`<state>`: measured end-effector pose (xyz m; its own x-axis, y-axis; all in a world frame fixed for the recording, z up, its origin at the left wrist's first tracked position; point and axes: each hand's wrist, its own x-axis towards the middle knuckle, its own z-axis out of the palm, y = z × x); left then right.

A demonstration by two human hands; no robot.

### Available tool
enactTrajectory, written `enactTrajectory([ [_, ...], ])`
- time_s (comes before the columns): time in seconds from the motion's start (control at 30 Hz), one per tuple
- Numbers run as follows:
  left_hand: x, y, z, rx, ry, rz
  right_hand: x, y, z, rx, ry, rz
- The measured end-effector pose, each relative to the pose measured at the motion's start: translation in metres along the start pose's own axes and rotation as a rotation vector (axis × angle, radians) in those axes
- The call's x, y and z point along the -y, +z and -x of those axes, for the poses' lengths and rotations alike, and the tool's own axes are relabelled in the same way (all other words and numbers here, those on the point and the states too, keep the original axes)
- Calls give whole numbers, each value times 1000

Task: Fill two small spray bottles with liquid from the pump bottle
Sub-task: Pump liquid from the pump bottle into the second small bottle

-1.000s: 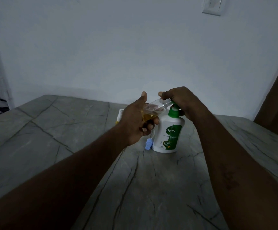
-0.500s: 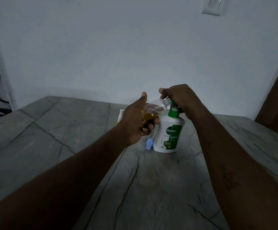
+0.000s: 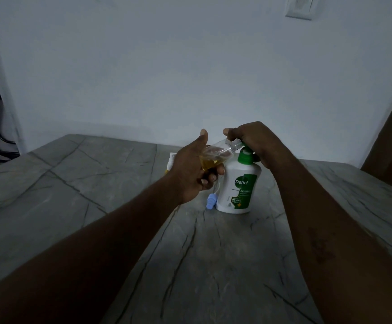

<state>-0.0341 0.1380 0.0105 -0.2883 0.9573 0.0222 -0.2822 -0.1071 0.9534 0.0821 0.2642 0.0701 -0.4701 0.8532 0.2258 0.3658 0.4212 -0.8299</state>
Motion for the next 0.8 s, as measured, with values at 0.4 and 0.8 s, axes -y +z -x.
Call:
enactTrajectory([
  [0.4, 1, 0, -1, 22, 7, -12, 5, -4, -3, -55, -114, 103],
  [0.8, -2, 3, 7, -23, 18, -31, 0, 0, -8, -39, -38, 59],
])
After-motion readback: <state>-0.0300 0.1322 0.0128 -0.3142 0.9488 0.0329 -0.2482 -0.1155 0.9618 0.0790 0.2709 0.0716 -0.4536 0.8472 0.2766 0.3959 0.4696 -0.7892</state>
